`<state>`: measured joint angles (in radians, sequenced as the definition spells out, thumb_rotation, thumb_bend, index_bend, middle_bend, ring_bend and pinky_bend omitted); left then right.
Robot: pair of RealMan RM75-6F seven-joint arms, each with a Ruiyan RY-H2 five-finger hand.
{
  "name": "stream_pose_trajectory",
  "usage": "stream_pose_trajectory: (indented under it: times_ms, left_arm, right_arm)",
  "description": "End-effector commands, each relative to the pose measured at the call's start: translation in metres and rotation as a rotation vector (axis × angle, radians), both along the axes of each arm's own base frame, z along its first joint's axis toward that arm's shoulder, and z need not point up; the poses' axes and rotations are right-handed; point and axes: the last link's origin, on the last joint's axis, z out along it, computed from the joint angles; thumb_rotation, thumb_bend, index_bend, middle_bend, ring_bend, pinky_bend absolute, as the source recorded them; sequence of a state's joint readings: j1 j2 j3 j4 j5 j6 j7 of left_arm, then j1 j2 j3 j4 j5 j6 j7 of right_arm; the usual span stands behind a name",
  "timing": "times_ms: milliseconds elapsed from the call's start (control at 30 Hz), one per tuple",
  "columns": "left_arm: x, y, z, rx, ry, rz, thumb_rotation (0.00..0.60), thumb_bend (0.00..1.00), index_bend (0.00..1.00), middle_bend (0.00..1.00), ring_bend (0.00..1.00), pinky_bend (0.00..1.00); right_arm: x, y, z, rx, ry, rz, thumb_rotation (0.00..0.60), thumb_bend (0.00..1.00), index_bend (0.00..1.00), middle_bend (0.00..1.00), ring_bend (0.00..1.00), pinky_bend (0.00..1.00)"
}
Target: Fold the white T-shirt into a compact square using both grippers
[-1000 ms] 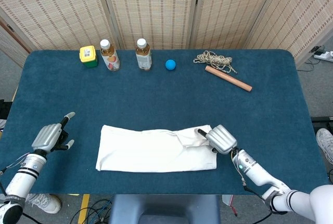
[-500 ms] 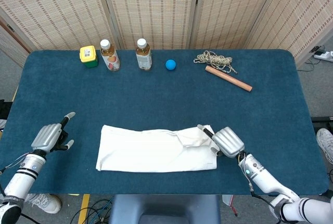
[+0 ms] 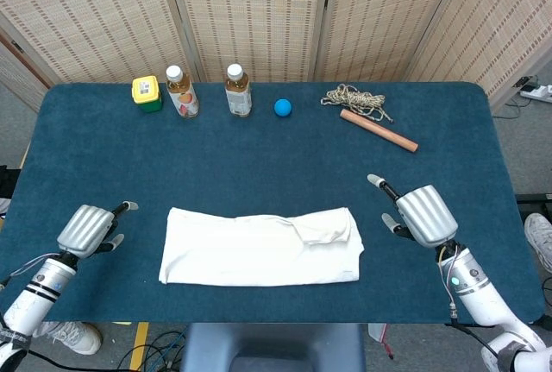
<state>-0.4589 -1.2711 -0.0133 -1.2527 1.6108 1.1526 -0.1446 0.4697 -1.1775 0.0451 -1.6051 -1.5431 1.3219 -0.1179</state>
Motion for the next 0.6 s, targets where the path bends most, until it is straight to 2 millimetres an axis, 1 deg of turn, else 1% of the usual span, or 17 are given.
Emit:
stream_pose_trajectory:
  times_ms: [33, 100, 267, 467, 600]
  left_arm:
    - [0.000, 0.000, -0.024, -0.019, 0.023, -0.156, 0.600, 0.28, 0.31, 0.95, 0.85, 1.00]
    - [0.002, 0.001, -0.032, -0.022, 0.033, -0.213, 0.600, 0.26, 0.31, 0.95, 0.85, 1.00]
    - [0.006, 0.002, -0.048, -0.030, 0.016, -0.288, 0.600, 0.26, 0.32, 0.95, 0.85, 1.00]
    - [0.010, 0.007, -0.068, -0.052, 0.075, -0.366, 0.600, 0.26, 0.32, 0.95, 0.85, 1.00]
    - [0.008, 0.009, -0.077, -0.054, 0.117, -0.403, 0.600, 0.25, 0.32, 0.95, 0.85, 1.00]
  right_arm:
    - [-0.003, 0.005, 0.004, -0.013, -0.005, -0.016, 0.600, 0.35, 0.15, 0.92, 0.94, 0.97]
    - [-0.006, 0.008, 0.004, -0.012, -0.006, -0.028, 0.600, 0.35, 0.15, 0.92, 0.94, 0.97]
    - [-0.011, 0.016, 0.005, -0.017, -0.007, -0.047, 0.600, 0.35, 0.15, 0.92, 0.94, 0.97]
    - [-0.015, 0.022, 0.007, -0.030, -0.020, -0.068, 0.600, 0.35, 0.15, 0.92, 0.94, 0.97]
    - [-0.018, 0.025, 0.010, -0.041, -0.024, -0.081, 0.600, 0.35, 0.15, 0.92, 0.94, 0.97]
